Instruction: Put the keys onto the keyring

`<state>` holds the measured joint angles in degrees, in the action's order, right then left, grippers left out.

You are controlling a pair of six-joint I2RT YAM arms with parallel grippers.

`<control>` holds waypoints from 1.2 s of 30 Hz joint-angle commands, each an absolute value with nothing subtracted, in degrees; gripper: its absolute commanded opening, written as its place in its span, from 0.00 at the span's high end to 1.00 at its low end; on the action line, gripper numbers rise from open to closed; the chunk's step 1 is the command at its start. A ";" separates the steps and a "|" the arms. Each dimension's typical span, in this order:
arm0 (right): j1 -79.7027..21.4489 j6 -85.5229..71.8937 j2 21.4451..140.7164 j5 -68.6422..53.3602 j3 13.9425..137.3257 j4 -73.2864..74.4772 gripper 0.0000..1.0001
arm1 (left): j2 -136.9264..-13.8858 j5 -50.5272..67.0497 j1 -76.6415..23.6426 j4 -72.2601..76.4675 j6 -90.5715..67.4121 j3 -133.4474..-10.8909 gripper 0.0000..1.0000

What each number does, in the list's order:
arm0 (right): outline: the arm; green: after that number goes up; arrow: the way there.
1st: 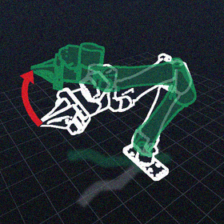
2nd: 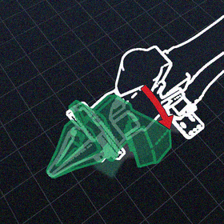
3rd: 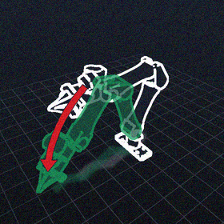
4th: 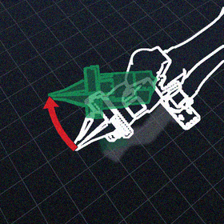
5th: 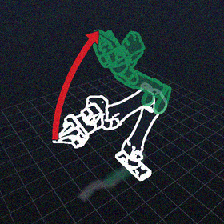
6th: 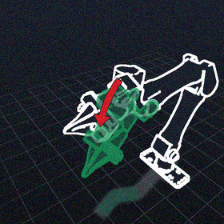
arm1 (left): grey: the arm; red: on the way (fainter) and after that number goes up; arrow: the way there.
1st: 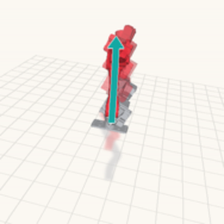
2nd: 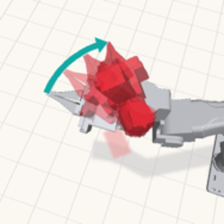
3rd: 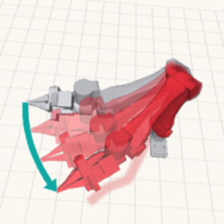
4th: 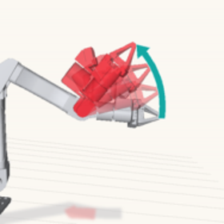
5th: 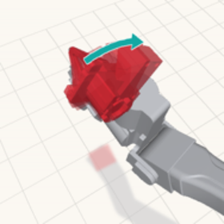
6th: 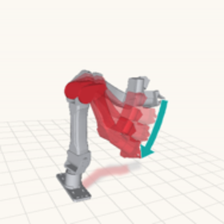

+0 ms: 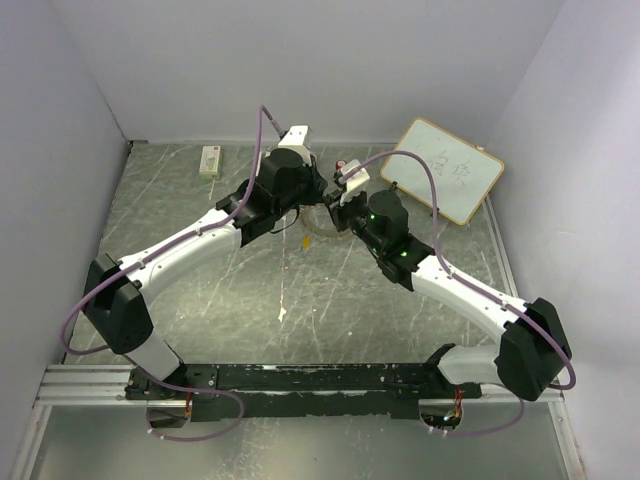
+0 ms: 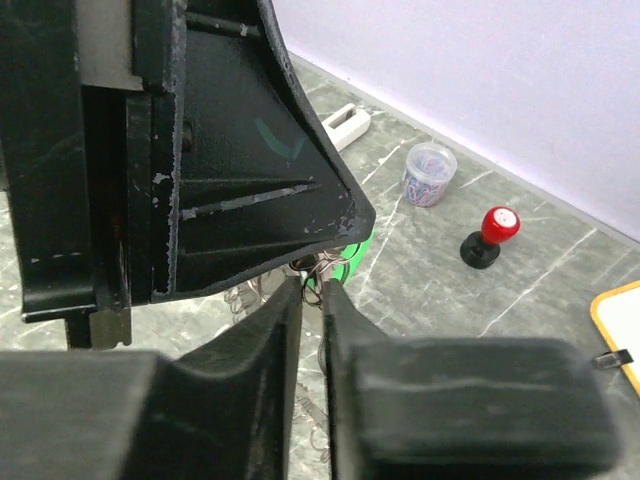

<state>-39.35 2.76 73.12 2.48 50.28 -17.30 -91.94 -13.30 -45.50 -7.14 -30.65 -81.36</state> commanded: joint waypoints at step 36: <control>-39.56 6.50 66.61 6.52 47.69 -18.56 0.79 | -90.82 -14.45 -45.07 -4.66 -29.97 -80.87 0.93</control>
